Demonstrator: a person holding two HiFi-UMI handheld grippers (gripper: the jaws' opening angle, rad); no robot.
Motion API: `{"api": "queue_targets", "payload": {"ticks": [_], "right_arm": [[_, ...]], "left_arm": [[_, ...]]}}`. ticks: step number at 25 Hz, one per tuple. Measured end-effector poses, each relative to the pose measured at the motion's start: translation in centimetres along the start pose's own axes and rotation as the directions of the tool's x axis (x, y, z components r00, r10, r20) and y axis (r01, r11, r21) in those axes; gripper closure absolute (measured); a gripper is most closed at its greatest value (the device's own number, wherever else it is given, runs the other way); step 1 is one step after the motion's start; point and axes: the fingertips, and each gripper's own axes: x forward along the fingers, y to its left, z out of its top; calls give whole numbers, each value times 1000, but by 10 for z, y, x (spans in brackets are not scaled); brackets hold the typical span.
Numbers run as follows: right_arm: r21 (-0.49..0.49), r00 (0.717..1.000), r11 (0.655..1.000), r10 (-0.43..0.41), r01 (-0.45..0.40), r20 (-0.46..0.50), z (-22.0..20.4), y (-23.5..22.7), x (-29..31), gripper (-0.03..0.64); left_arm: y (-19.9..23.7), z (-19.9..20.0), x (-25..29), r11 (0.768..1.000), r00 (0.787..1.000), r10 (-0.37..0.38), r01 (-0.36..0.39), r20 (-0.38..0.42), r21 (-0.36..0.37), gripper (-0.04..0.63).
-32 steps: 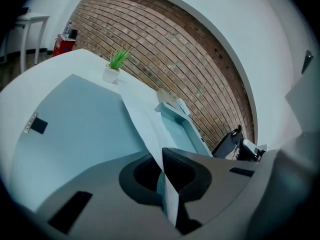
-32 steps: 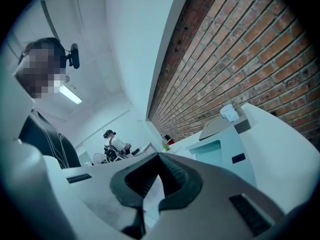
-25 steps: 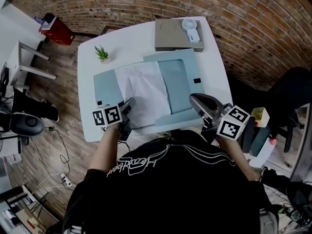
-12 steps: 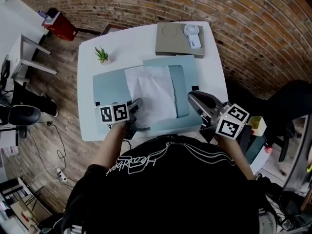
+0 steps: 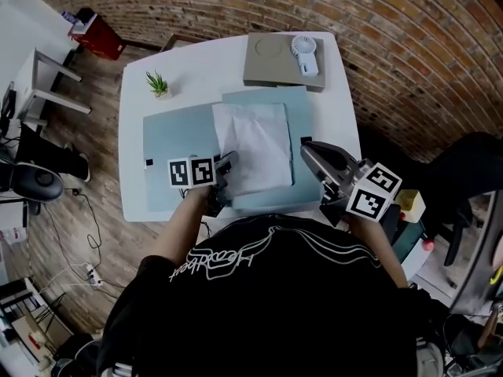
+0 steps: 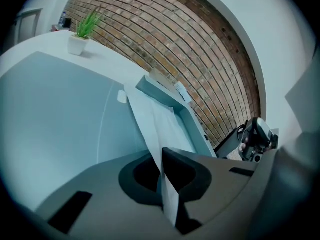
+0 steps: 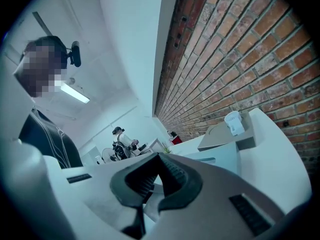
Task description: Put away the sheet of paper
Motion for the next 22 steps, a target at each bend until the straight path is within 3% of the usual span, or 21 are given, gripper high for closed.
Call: {"api": "queue_targets", "payload": {"ticks": [7, 17, 22], "right_arm": [[-30, 999, 999, 33, -33, -1, 6, 2, -10, 615], [-64, 999, 997, 53, -53, 4, 9, 11, -22, 615], [-71, 999, 996, 52, -51, 10, 7, 12, -26, 615]], "left_arm": [[-11, -4, 18, 999, 999, 23, -22, -38, 30, 563], [-30, -11, 35, 991, 994, 31, -17, -106, 135, 561], [-30, -8, 34, 987, 994, 46, -31, -96, 155, 549]]}}
